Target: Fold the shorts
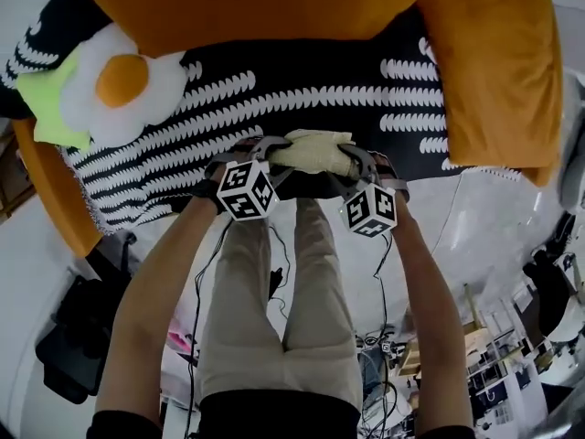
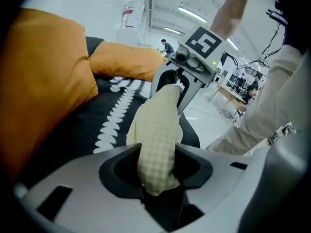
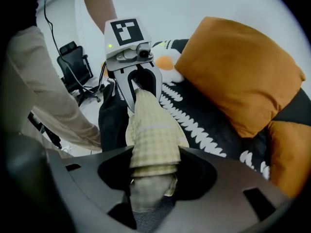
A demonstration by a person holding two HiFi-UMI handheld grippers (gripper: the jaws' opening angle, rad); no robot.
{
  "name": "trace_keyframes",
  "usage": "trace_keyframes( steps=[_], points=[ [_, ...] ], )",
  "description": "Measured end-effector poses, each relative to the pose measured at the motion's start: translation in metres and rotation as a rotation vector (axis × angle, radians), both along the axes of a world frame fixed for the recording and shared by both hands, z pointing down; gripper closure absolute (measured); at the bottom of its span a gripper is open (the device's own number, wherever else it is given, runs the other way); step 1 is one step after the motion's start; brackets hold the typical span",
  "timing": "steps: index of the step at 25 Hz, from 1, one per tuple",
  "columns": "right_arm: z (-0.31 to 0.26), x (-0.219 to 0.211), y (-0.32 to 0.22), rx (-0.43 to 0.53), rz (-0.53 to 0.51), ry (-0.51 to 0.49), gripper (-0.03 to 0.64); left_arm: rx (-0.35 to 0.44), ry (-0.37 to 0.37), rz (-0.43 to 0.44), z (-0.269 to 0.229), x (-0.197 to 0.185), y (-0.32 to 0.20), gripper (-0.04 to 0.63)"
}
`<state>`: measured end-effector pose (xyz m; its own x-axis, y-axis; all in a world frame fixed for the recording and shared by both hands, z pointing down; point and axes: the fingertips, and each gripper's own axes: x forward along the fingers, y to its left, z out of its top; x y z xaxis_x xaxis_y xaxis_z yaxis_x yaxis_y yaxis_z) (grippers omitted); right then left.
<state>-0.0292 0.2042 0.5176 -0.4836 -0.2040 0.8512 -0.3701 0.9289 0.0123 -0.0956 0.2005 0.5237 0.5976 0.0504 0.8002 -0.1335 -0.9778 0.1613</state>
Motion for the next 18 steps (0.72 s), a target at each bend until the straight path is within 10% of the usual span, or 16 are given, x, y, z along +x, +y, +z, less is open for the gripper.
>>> trace_keyframes(
  steps=[4,11,16,18],
  points=[
    [-0.019,-0.027,-0.069,0.141,-0.008,0.003,0.382,0.139,0.027,-0.016,-0.018,-0.028,-0.071,0.41],
    [0.034,0.112,-0.149,0.038,0.175,0.084,0.144,0.023,-0.026,-0.116,0.018,0.061,-0.159,0.206],
    [-0.002,0.104,-0.125,0.101,0.306,-0.061,0.141,-0.016,0.082,-0.292,-0.018,0.03,-0.14,0.206],
    [-0.015,0.11,-0.124,0.111,0.415,-0.137,0.24,-0.033,0.163,-0.425,-0.029,0.04,-0.142,0.209]
  ],
)
